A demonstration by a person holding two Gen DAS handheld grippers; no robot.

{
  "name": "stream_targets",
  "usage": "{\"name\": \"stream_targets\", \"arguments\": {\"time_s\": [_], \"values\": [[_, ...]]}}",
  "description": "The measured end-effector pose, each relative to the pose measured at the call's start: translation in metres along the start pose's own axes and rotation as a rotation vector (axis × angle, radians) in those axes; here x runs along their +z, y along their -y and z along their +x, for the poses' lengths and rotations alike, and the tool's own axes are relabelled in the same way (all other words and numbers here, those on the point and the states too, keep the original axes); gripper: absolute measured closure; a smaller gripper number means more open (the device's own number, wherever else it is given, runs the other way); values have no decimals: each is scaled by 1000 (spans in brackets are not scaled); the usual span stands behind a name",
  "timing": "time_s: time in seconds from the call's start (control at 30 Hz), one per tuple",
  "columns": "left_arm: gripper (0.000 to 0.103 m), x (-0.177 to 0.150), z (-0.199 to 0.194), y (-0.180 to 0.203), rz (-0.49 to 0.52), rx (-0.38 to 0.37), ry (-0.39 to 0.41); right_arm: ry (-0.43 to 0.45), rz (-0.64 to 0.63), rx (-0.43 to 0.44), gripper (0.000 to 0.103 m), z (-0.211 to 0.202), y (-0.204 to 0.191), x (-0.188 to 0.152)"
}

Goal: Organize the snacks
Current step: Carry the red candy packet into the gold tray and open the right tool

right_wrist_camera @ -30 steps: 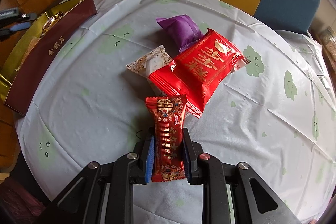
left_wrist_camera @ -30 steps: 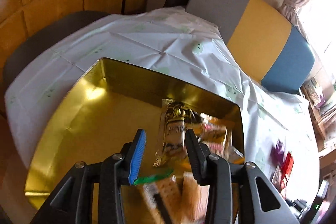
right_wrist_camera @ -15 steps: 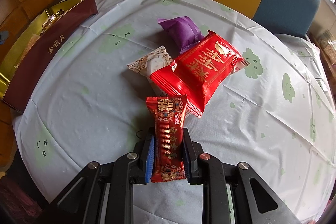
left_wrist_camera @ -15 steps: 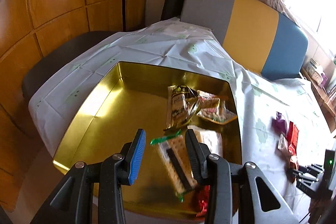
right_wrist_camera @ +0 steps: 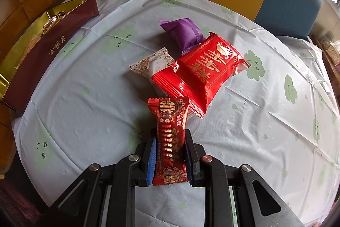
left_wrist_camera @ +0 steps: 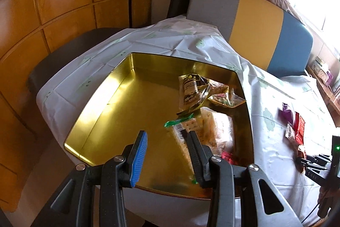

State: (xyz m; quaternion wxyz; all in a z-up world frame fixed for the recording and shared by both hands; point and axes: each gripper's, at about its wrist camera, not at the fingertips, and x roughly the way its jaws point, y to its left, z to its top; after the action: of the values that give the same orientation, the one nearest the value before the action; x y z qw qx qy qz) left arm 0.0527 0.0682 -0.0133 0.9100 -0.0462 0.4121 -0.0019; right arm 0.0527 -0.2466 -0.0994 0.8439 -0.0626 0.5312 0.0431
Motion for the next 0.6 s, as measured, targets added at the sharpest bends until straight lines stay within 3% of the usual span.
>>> {"name": "stream_targets", "arguments": {"time_s": [0.4, 0.6], "values": [[64, -7, -6, -20, -22, 9, 10, -49, 76, -25, 81, -1, 1, 13], [64, -10, -4, -33, -47, 21, 7, -9, 131, 55, 81, -14, -12, 19]]}}
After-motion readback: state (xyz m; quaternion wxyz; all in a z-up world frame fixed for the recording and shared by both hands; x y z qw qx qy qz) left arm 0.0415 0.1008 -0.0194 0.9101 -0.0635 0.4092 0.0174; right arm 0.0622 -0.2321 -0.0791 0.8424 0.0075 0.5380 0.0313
